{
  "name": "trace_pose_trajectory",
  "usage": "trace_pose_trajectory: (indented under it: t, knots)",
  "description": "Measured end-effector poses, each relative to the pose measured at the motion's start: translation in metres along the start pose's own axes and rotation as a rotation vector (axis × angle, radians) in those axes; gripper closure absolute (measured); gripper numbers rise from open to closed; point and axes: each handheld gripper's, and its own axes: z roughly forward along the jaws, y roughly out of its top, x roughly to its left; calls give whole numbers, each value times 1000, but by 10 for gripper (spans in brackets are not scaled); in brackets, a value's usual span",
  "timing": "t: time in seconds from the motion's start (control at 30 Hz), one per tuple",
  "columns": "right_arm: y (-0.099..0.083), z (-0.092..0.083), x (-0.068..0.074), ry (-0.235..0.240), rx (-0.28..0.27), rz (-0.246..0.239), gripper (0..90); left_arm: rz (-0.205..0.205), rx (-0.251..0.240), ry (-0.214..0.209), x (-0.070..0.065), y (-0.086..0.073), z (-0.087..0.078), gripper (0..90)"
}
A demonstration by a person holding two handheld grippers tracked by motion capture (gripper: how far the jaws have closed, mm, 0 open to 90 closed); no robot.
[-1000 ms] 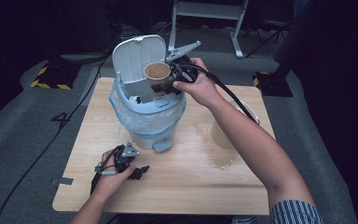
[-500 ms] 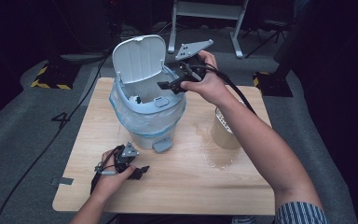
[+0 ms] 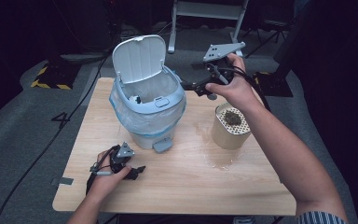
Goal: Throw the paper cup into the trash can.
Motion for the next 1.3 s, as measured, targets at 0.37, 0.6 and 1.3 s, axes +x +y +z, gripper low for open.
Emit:
trace_pose_trajectory:
  t: [0.37,0.6,1.3]
  knots:
    - [-34,-45,-3,-50,-9,57,222,4,-2,-4,2,-2,-2,146]
    - [-60,-70,-11,-96,12,95,230,-4,-3,-2,4,-4,-4,149]
    - [-141,-128,0,-163,88,245,276,-18,-2,17,12,-8,-8,148]
